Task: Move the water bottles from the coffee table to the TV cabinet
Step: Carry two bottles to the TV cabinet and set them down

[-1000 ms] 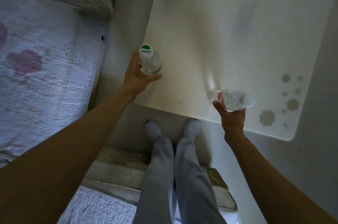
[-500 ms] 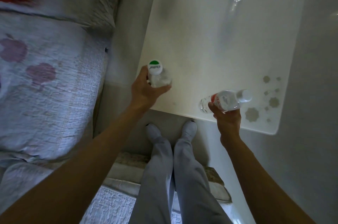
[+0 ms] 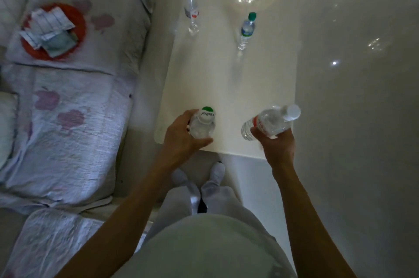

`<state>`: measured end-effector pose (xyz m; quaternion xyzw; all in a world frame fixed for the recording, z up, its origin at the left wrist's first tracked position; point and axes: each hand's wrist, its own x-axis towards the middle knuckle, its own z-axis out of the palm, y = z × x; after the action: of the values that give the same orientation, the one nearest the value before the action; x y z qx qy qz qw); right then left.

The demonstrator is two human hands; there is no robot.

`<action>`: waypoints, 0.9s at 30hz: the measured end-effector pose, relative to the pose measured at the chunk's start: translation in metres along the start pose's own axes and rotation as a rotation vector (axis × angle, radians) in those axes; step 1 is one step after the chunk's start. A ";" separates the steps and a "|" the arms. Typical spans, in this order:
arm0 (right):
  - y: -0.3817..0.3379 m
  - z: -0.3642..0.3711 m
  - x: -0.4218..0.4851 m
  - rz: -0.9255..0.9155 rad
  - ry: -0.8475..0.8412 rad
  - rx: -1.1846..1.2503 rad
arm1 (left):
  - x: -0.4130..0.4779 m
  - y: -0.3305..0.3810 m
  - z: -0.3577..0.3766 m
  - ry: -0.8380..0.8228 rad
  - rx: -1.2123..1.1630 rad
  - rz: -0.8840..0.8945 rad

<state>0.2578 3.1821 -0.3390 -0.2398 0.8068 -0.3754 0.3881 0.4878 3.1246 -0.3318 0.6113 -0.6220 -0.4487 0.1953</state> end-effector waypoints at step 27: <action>0.012 -0.077 -0.109 0.139 0.417 0.048 | 0.027 0.125 0.043 -0.552 0.152 0.480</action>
<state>0.2583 3.2959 -0.2674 -0.0915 0.8749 -0.4085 0.2434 0.3756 3.0942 -0.2634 0.3171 -0.8082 -0.4907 0.0741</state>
